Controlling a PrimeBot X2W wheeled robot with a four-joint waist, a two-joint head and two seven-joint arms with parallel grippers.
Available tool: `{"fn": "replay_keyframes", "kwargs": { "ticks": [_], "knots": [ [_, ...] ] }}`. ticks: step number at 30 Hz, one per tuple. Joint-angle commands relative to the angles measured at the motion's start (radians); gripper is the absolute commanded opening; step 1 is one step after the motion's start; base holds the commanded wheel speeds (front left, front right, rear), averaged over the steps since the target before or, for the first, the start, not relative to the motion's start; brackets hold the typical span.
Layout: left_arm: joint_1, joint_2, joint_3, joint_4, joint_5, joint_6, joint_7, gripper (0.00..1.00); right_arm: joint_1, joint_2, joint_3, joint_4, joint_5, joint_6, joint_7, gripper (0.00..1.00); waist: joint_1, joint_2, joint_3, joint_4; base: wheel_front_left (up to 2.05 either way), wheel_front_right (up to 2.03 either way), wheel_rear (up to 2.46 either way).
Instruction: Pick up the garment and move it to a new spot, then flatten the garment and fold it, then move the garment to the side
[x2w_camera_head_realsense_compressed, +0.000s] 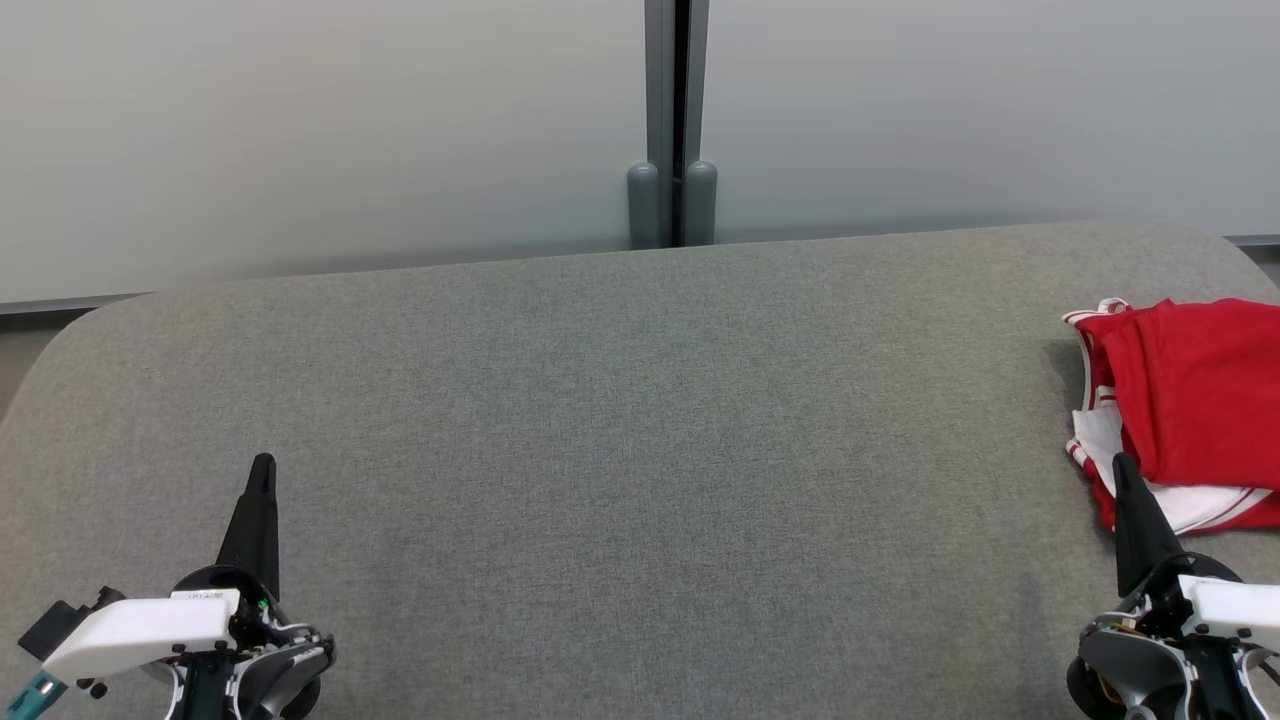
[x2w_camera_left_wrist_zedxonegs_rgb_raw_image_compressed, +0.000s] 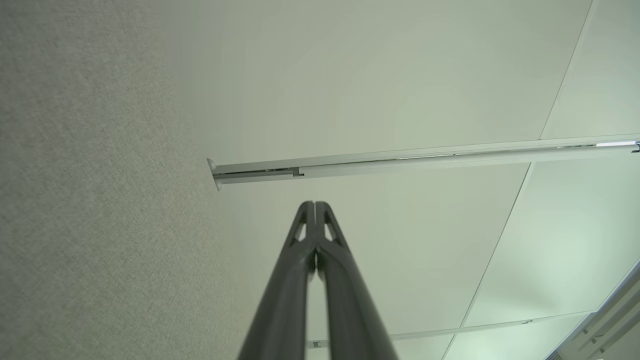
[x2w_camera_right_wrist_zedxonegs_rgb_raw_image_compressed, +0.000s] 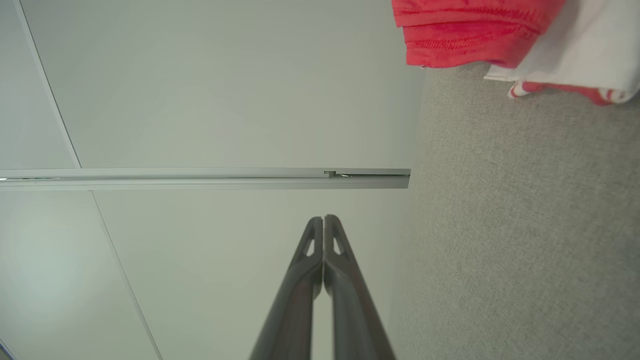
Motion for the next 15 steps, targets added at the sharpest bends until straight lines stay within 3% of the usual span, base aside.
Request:
{"fn": "replay_keyframes", "kwargs": {
  "ticks": [1,15],
  "knots": [
    [-0.014,0.002,0.004,0.001,0.004,-0.003,0.002,0.00,-0.010,-0.001,-0.002,0.001,-0.005,0.000,0.004,0.00,0.0000,-0.0001,0.000,0.000,0.00,0.00,0.00],
    [-0.014,0.001,0.005,0.001,0.006,-0.003,0.003,0.00,-0.011,0.000,-0.003,0.002,-0.006,0.000,0.006,0.00,0.0000,-0.0001,0.000,0.000,0.00,0.00,0.00]
  ]
}}
